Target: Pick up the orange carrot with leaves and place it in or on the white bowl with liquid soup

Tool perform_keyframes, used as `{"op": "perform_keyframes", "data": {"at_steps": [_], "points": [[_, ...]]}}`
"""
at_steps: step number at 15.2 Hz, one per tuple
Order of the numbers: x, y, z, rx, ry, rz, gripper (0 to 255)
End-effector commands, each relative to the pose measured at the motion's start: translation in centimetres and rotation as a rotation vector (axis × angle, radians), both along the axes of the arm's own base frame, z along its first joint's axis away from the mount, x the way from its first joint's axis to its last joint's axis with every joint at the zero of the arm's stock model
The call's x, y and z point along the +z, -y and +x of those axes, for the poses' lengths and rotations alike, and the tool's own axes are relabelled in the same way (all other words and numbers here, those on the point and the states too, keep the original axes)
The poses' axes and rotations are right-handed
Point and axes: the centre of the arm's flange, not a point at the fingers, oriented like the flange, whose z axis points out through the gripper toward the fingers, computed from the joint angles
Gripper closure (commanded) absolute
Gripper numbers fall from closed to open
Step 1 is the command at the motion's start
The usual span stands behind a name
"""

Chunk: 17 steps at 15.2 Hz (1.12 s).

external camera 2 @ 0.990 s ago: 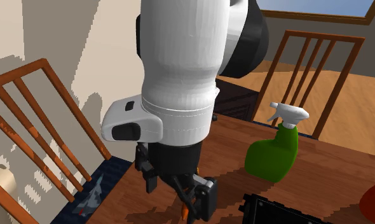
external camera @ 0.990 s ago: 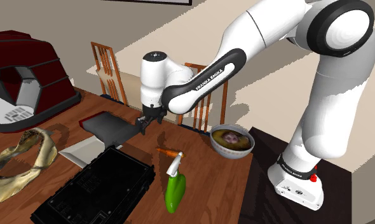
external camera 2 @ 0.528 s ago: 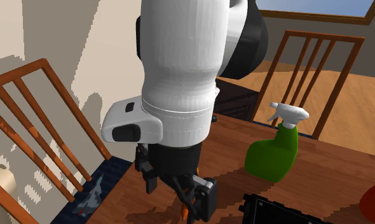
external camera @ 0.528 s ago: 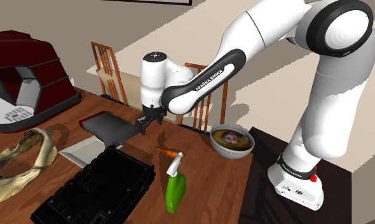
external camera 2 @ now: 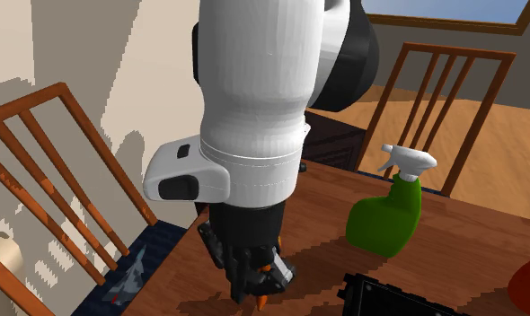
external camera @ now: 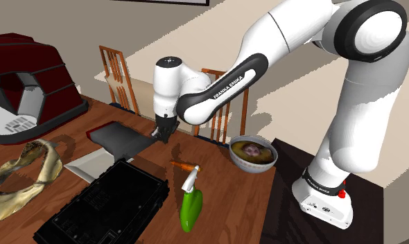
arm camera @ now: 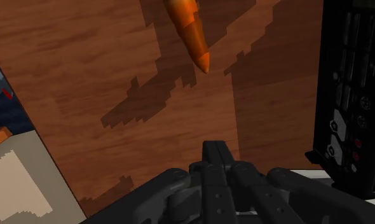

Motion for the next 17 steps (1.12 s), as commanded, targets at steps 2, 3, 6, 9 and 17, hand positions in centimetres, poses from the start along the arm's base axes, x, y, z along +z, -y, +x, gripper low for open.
{"op": "perform_keyframes", "data": {"at_steps": [2, 3, 6, 9, 17], "points": [[0.0, 0.0, 0.0, 0.0, 0.0, 0.0, 255], [0.0, 0.0, 0.0, 0.0, 0.0, 0.0, 0], [-2.6, -0.1, -1.6, 0.126, -0.074, -0.034, 0], [-5.1, 0.2, -3.3, 0.251, -0.148, -0.067, 0], [-9.9, 0.9, -5.6, 0.395, -0.233, -0.106, 0]]}}
